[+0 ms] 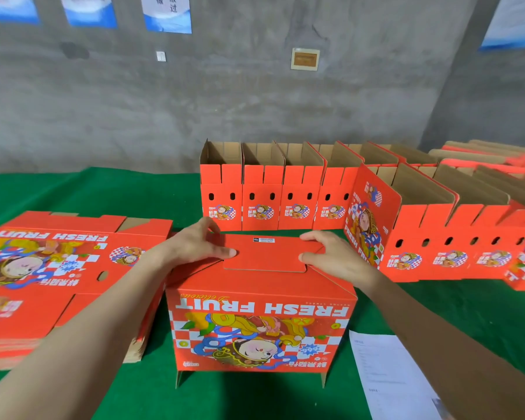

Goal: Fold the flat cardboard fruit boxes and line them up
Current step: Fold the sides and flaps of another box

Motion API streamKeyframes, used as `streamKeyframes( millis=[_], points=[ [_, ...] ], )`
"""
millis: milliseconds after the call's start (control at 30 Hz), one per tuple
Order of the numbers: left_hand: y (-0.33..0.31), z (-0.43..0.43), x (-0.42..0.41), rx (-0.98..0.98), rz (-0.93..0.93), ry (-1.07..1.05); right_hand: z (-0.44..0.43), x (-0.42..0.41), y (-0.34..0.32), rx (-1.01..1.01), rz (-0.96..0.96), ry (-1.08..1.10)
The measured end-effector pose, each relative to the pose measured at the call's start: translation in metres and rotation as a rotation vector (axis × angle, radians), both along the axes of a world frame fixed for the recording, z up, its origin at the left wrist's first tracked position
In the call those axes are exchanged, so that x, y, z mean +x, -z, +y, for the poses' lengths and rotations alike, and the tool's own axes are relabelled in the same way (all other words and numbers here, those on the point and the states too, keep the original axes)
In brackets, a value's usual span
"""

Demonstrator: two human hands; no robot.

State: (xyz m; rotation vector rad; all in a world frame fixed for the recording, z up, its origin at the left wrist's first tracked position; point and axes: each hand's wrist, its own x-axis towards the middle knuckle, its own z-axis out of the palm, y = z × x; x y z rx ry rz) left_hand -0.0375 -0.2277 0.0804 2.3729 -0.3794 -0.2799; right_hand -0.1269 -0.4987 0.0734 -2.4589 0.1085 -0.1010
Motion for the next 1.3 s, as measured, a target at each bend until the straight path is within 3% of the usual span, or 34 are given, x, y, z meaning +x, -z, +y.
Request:
streamKeyframes(
  millis=[467, 967, 1200, 1300],
  points=[
    [0.008, -0.007, 0.006, 0.234, -0.235, -0.006, 0.01, 0.008, 0.003, -0.231, 0.031, 0.021],
    [0.013, -0.01, 0.0, 0.342, -0.229, -0.066, 0.013, 0.007, 0.009, -0.336, 0.004, 0.046],
    [0.006, -0.002, 0.001, 0.197, -0.155, -0.037, 0.004, 0.009, 0.011, -0.167, -0.023, 0.012],
    [0.005, 0.007, -0.003, -0.019, -0.078, -0.086, 0.0, 0.008, 0.011, -0.054, -0.042, 0.021]
  ],
)
